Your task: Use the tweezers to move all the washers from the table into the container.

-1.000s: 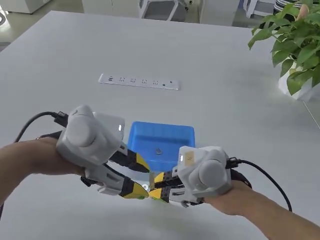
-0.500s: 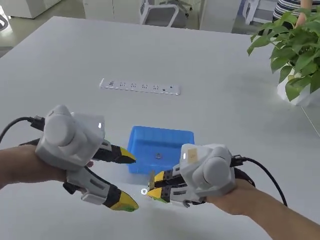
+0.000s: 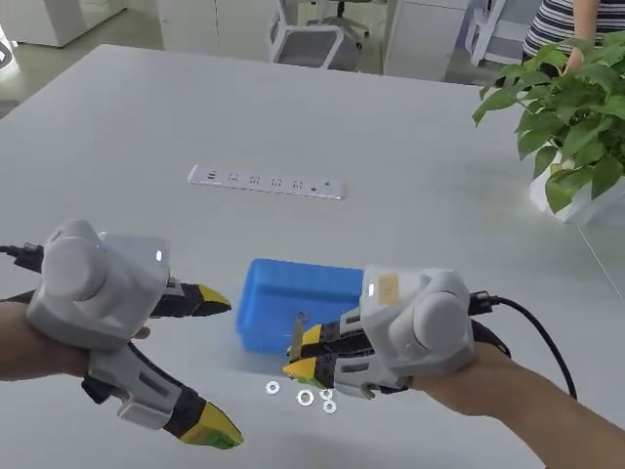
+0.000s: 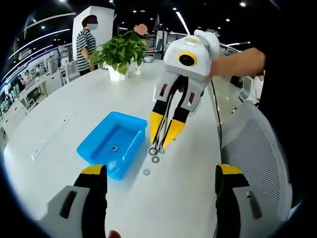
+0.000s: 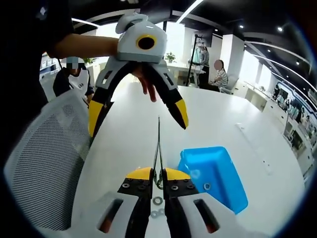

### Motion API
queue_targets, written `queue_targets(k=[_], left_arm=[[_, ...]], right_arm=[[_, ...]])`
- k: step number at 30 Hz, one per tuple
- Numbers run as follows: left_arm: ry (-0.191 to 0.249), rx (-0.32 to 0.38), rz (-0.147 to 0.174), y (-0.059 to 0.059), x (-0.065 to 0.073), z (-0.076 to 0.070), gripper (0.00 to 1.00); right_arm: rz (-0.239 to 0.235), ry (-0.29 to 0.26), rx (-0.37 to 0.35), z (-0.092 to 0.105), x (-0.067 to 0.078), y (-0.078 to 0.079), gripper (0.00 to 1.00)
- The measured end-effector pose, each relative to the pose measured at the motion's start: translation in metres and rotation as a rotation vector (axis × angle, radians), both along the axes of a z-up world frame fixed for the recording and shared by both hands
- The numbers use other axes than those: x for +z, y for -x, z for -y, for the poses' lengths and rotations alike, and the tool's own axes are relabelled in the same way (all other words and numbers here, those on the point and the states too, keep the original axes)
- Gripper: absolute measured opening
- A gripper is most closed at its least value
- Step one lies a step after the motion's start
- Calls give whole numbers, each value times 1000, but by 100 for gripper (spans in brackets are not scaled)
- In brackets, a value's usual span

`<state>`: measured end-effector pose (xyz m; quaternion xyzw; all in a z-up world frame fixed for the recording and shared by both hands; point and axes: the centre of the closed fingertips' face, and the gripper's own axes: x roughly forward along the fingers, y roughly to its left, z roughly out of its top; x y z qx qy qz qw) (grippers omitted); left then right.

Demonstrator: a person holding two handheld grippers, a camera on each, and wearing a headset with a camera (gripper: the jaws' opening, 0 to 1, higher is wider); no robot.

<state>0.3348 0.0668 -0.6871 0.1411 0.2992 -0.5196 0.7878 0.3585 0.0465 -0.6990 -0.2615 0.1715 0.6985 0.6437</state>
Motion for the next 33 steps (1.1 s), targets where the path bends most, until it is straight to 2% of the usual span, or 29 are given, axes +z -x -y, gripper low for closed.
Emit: queue_targets(k=[8, 14, 23, 28, 33], left_arm=[[-1, 22, -1, -1, 1, -3, 99], [6, 39, 1, -3, 2, -5, 99], [-1, 54, 4, -8, 2, -10, 99], [3, 60, 10, -12, 3, -11, 99], [1, 77, 24, -21, 5, -14, 99]], right_arm=[[21, -29, -8, -1, 23, -13, 8], [39, -49, -15, -3, 32, -26, 8], [59, -74, -11, -7, 35, -47, 8], [63, -83, -5, -9, 31, -56, 8], [65, -86, -5, -10, 25, -66, 8]])
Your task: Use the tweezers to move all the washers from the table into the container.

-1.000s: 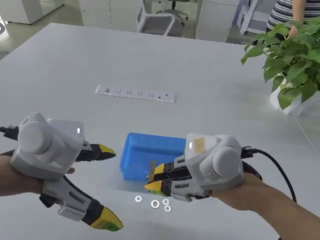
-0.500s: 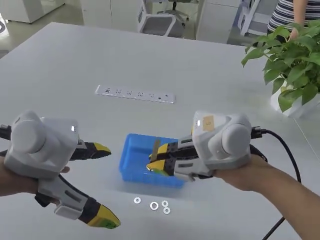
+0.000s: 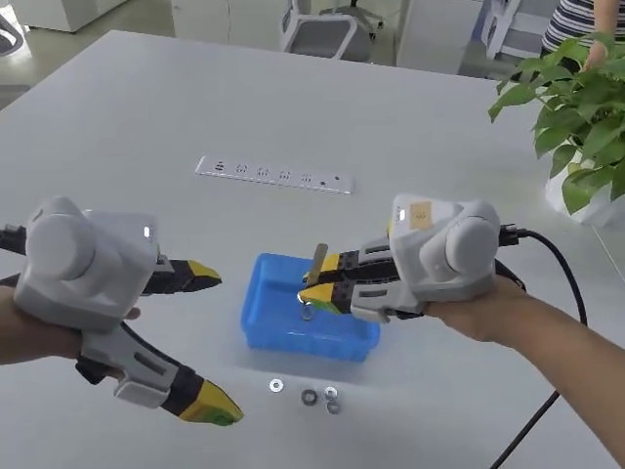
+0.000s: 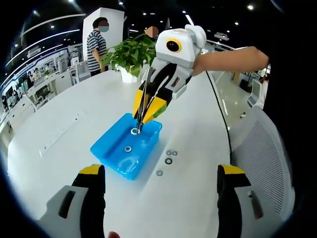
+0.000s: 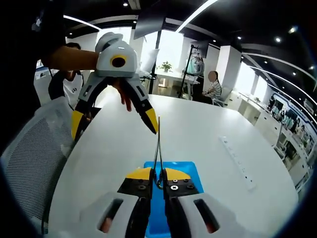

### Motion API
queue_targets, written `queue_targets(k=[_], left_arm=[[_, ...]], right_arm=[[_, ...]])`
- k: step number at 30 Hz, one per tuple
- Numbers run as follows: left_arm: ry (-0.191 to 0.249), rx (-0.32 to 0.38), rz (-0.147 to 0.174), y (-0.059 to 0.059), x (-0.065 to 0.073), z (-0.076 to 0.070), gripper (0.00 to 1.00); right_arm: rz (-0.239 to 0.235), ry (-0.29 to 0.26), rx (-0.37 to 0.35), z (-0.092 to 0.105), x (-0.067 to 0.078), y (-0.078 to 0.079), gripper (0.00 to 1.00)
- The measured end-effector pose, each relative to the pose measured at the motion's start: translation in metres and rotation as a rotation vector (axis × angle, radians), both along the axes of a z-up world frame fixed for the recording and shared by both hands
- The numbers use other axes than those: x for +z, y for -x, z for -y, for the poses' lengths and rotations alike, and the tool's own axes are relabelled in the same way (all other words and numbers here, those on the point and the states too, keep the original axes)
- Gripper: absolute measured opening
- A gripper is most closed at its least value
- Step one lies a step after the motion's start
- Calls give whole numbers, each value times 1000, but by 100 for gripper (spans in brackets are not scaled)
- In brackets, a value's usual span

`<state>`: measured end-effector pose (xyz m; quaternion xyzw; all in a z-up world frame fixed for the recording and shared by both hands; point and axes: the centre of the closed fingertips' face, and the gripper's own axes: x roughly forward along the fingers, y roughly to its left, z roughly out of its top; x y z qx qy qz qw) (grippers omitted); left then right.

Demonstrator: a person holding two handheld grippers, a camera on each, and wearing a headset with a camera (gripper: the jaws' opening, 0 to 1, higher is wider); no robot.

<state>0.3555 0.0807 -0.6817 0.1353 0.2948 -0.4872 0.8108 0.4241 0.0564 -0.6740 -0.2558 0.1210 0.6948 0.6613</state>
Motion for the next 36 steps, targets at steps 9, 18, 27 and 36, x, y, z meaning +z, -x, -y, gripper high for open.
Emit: queue_targets(k=[9, 18, 27, 36], left_arm=[[15, 5, 2, -11, 2, 0, 99], [24, 7, -2, -20, 0, 1, 99], [33, 11, 0, -28, 0, -2, 99], [31, 4, 0, -32, -1, -2, 99]], right_arm=[[-10, 15, -8, 2, -23, -16, 8], [-34, 37, -20, 5, -46, -30, 8], [-65, 70, -19, 5, -69, -36, 8], [-78, 109, -22, 8, -86, -38, 8]])
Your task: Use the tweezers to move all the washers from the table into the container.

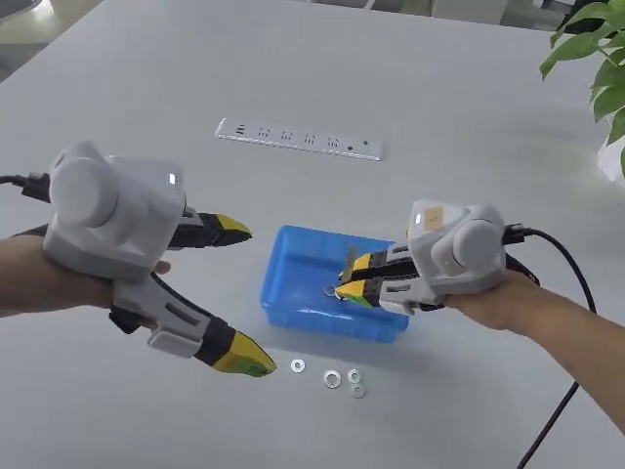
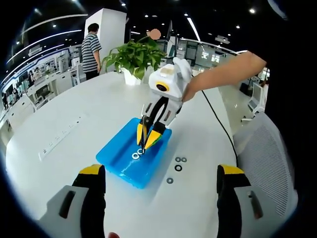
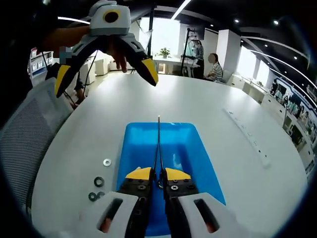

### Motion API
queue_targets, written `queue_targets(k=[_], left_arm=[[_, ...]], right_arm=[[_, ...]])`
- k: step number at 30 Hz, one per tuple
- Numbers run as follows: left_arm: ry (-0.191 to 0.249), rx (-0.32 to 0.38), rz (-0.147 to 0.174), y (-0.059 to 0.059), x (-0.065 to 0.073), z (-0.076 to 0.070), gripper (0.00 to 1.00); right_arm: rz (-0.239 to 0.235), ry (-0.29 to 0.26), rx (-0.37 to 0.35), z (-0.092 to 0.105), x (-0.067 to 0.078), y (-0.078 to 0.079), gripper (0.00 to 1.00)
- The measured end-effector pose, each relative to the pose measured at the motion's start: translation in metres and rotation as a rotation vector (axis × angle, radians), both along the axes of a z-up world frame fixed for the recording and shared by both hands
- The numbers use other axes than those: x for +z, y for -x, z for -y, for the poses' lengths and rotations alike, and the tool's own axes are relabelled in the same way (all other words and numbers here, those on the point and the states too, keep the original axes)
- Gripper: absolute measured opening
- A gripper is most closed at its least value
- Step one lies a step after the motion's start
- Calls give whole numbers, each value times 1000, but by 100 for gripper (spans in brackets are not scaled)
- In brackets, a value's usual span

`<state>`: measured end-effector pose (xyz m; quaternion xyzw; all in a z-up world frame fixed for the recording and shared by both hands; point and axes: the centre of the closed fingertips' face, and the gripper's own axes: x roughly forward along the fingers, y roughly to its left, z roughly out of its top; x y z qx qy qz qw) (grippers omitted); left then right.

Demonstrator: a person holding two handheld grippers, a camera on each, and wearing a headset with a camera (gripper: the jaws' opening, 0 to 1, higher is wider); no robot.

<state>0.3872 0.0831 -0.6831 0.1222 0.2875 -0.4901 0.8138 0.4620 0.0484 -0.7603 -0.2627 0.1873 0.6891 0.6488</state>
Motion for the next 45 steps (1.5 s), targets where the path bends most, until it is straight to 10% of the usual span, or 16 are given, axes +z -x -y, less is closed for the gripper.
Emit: queue_targets(k=[26, 45], left_arm=[[4, -77, 87, -44, 8, 33, 62], [-51, -193, 107, -61, -11, 62, 26]], right_arm=[[-15, -7, -18, 3, -4, 0, 9], [-5, -4, 6, 3, -4, 2, 9]])
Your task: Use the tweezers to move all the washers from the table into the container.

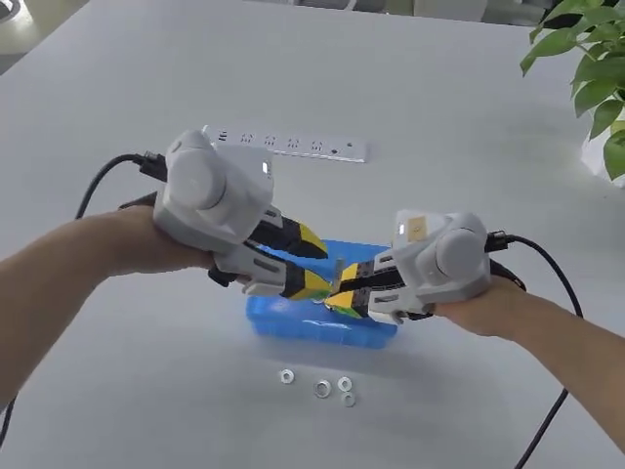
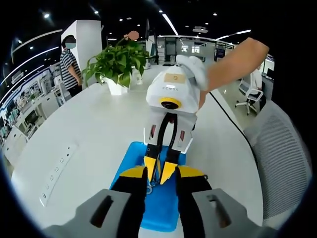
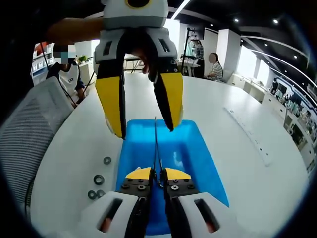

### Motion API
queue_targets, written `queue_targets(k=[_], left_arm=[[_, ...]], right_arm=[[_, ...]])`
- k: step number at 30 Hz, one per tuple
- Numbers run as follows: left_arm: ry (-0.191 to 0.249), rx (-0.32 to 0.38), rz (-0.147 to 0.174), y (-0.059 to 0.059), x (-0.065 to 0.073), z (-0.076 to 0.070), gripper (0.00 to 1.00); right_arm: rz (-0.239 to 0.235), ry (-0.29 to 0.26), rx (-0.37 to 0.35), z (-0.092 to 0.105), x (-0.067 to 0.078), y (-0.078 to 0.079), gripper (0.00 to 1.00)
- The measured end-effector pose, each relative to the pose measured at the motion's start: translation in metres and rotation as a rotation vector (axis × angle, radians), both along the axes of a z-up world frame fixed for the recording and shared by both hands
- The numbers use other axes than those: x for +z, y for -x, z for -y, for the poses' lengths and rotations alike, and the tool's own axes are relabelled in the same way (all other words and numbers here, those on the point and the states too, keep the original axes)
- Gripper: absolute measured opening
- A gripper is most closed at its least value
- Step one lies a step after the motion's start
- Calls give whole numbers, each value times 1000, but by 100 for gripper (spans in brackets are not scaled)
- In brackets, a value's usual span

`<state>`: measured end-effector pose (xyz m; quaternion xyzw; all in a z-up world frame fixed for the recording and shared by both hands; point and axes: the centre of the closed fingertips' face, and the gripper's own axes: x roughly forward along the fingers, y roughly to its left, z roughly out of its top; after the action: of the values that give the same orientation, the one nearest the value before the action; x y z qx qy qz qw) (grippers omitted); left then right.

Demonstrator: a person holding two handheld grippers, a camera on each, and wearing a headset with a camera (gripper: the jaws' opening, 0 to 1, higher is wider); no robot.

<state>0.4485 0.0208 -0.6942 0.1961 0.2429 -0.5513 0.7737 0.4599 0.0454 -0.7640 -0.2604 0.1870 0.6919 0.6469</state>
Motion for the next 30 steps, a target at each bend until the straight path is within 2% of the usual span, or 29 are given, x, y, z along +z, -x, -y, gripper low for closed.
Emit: queue_targets(k=[8, 14, 23, 30], left_arm=[[3, -35, -9, -2, -5, 11, 19], [1, -49, -5, -3, -7, 14, 8], [-1, -68, 20, -5, -7, 14, 6], [2, -47, 11, -9, -7, 13, 6]], right_arm=[[11, 6, 27, 0, 1, 2, 9], [21, 10, 55, 0, 0, 3, 9], [30, 20, 62, 0, -1, 3, 10], [28, 23, 46, 0, 0, 1, 11]])
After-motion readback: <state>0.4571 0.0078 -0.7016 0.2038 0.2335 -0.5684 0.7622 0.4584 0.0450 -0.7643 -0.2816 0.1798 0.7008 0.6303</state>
